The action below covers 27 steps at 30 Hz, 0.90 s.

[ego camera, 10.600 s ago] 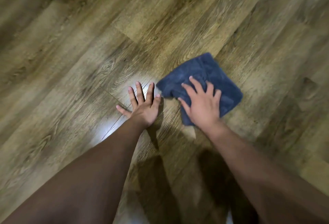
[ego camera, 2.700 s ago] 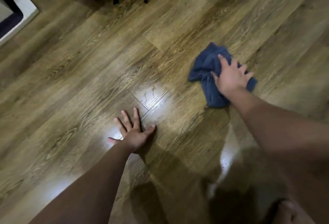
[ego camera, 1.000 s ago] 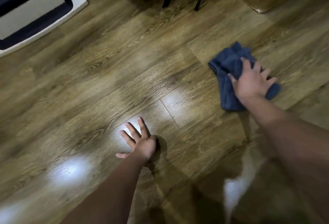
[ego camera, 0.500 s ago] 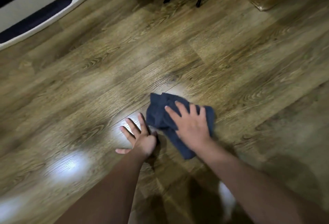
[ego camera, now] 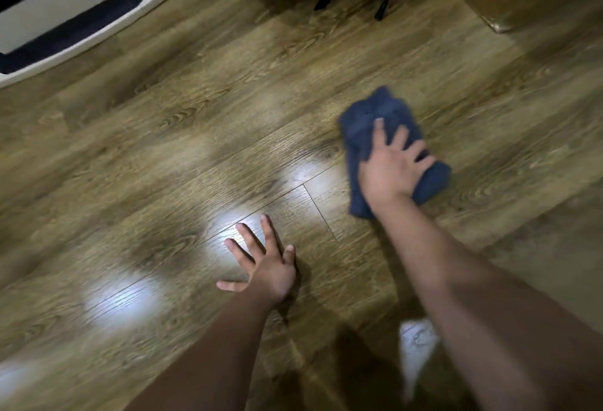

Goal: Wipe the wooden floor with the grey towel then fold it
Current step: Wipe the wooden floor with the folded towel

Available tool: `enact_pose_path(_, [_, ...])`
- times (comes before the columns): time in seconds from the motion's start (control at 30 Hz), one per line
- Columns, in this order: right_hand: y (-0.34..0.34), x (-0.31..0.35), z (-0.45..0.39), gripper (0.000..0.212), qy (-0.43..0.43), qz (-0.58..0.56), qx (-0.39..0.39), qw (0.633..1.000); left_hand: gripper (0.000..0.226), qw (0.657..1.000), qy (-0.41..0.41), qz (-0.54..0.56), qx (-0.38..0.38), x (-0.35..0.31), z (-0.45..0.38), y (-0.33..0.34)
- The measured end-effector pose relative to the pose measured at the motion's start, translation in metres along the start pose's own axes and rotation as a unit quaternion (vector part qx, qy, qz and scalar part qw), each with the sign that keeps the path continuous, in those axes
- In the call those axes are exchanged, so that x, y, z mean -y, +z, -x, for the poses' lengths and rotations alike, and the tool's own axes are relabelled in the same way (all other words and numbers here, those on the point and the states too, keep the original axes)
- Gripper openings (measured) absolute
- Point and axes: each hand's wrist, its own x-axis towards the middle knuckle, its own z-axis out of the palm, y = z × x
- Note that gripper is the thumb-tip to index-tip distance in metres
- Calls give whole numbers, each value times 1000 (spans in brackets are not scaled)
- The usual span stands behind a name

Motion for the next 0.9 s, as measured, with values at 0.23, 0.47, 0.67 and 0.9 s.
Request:
enact_pose_path(0.23, [15, 95, 93, 64, -335, 0, 61, 940, 70, 999, -18, -17, -24, -3, -1, 4])
enact_pose_path(0.47, [4, 16, -15, 67, -207, 20, 20, 978, 71, 1000, 5, 9, 9, -2, 3, -6])
enact_pose_path(0.67, [-7, -85, -98, 68, 44, -11, 17, 999, 73, 1000, 4, 9, 13, -4, 4, -8])
enact_pose_path(0.9, [-1, -33, 18, 76, -46, 5, -7, 999, 71, 1000, 15, 10, 8, -5, 9, -11])
